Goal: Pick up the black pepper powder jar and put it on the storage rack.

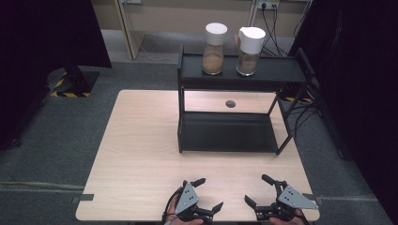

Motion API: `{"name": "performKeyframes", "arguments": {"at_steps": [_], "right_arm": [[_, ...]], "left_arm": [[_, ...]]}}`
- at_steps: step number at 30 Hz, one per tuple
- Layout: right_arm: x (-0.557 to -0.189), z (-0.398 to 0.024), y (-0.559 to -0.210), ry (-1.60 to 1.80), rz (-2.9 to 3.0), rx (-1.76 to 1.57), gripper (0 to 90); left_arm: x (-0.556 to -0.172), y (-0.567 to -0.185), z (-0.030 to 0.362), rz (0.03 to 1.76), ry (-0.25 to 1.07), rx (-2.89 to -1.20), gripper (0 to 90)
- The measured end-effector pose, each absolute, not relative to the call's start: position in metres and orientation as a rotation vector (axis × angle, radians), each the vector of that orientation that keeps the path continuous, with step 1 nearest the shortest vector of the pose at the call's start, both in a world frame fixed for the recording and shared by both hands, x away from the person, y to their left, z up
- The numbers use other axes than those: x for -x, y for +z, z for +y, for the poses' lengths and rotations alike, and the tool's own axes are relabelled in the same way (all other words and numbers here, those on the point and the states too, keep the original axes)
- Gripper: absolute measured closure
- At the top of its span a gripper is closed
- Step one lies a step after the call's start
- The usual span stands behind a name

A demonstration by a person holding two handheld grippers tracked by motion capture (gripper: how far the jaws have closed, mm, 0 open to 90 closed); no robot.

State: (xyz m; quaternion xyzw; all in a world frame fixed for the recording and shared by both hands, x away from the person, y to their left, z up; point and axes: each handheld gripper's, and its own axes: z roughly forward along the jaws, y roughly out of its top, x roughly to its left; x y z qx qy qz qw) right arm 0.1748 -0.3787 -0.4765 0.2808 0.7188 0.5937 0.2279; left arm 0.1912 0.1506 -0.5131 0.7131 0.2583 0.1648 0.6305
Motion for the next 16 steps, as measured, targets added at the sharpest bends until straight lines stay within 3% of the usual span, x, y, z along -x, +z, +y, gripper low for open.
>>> {"name": "performKeyframes", "arguments": {"at_steps": [16], "right_arm": [[-0.175, -0.3799, -0.4772, 1.645, 1.973, -0.775, 1.4]], "left_arm": [[-0.1909, -0.5134, 0.1506, 0.598, 0.378, -1.627, 3.4]]}}
